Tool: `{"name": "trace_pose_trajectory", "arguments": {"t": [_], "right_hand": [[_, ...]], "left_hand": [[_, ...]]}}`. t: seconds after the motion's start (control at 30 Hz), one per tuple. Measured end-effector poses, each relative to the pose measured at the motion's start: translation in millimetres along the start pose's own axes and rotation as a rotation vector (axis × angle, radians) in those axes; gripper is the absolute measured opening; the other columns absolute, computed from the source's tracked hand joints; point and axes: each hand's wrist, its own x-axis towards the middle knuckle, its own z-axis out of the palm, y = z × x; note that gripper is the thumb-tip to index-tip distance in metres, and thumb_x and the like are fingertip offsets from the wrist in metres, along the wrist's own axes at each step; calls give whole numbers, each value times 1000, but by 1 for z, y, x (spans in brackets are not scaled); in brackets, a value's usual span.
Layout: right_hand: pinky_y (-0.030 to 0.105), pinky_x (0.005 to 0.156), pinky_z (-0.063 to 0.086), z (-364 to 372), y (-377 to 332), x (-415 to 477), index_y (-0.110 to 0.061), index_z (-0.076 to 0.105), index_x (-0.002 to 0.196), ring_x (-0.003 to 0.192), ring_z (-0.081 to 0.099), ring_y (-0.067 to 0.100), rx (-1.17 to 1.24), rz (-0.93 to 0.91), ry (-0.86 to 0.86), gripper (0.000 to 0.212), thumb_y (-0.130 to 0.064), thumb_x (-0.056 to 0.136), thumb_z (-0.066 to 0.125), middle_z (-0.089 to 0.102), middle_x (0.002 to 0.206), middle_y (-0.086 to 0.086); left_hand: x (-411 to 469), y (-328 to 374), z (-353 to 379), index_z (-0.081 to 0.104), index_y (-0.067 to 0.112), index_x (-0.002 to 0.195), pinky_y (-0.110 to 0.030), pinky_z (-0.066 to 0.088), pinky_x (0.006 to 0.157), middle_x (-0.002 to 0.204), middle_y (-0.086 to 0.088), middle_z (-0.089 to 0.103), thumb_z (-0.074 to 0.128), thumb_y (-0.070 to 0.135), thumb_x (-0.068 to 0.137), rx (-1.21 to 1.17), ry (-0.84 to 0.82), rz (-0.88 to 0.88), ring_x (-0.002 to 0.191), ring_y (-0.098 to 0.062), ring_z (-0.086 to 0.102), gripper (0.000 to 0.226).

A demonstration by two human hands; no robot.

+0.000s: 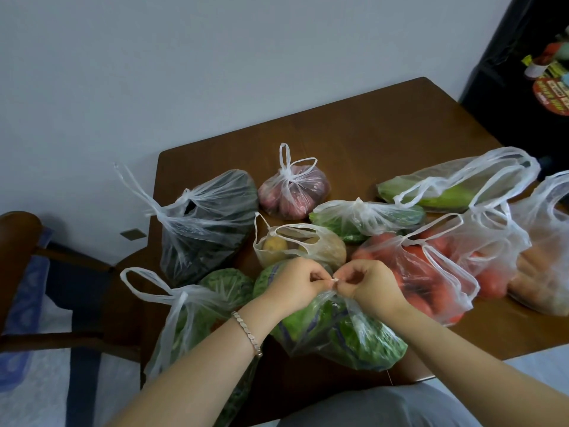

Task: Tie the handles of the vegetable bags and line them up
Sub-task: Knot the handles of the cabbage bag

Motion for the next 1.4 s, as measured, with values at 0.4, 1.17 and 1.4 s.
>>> {"name": "trace_pose_trajectory", "arguments": {"t": [0.4,1.17,1.4], "right_hand": [[14,45,41,-18,-9,11,-10,57,69,43,48,6,439,364,-359,21,8,79,60,52,57,6],[21,52,50,-1,13,3,-18,65,73,73,65,15,-847,-592,-17,23,-38,68,76,64,76,-3],[24,67,53,6,26,-8,-19,62,71,74,62,18,-717,-519,-97,23,-39,81,55,64,72,-2]], "left_hand": [[-3,0,4,73,7,80,-6,34,61,67,16,48,65,13,81,66,101,114,72,-7,52,10],[2,-1,1,73,11,81,-23,46,66,82,1,69,65,18,81,138,50,-55,74,-9,56,10],[7,-7,0,75,19,76,-33,44,94,90,-1,70,53,11,79,363,115,-103,105,-19,51,24]]}}
